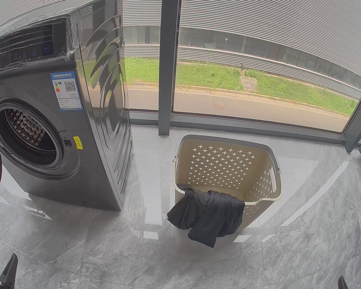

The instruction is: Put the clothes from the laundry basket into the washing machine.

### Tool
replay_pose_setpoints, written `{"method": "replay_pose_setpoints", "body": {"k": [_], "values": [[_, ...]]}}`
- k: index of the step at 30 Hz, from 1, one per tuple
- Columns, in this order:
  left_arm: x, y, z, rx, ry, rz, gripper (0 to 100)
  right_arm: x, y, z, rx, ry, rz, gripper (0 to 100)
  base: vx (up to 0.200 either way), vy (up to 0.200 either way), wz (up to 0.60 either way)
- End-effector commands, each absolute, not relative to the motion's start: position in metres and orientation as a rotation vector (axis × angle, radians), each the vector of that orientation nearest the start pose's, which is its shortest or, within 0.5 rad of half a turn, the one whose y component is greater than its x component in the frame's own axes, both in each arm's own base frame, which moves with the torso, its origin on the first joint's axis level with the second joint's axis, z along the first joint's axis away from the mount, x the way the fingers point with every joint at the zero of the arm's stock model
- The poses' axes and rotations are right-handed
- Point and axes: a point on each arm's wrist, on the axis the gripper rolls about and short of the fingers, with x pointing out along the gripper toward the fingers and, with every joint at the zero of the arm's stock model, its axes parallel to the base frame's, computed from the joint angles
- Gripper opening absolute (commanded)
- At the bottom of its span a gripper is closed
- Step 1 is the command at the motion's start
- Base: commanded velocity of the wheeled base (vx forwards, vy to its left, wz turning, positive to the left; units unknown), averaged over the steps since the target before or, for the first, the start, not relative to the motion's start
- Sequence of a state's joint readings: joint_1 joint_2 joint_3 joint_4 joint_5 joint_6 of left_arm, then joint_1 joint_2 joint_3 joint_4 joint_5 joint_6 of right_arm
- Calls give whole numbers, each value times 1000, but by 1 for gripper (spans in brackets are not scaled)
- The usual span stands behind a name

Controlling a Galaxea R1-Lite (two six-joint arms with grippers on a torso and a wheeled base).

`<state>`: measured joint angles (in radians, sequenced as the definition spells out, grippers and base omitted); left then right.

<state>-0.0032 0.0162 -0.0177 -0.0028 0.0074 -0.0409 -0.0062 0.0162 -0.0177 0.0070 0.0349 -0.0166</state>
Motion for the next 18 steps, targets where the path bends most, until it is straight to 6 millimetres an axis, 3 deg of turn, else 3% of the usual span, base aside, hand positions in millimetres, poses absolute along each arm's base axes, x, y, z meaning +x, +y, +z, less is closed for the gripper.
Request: {"method": "replay_pose_setpoints", "body": {"k": [1, 10, 12, 14, 15, 16, 18], "values": [[-23, 0, 76, -41, -3, 5, 100, -22, 1, 76, -17, 12, 29, 100, 200, 0, 0], [-23, 0, 76, -38, -3, 5, 100, -23, 1, 77, -14, 1, 34, 100, 0, 0, 0], [-23, 0, 76, -37, -3, 3, 100, -29, 1, 99, -18, -105, 38, 100, 0, -200, 0], [-23, 0, 76, -40, -3, 3, 100, -40, 1, 145, -18, -210, 48, 100, 0, -200, 0], [-23, 0, 76, -40, -3, 3, 100, -40, 1, 145, -18, -210, 48, 100, 0, -200, 0], [-23, 0, 76, -38, -3, 3, 100, -33, 1, 165, -18, -140, 83, 100, 0, -200, 0], [-23, 0, 76, -37, -3, 3, 100, -23, 2, 171, -16, -49, 165, 100, 0, 0, 0]]}}
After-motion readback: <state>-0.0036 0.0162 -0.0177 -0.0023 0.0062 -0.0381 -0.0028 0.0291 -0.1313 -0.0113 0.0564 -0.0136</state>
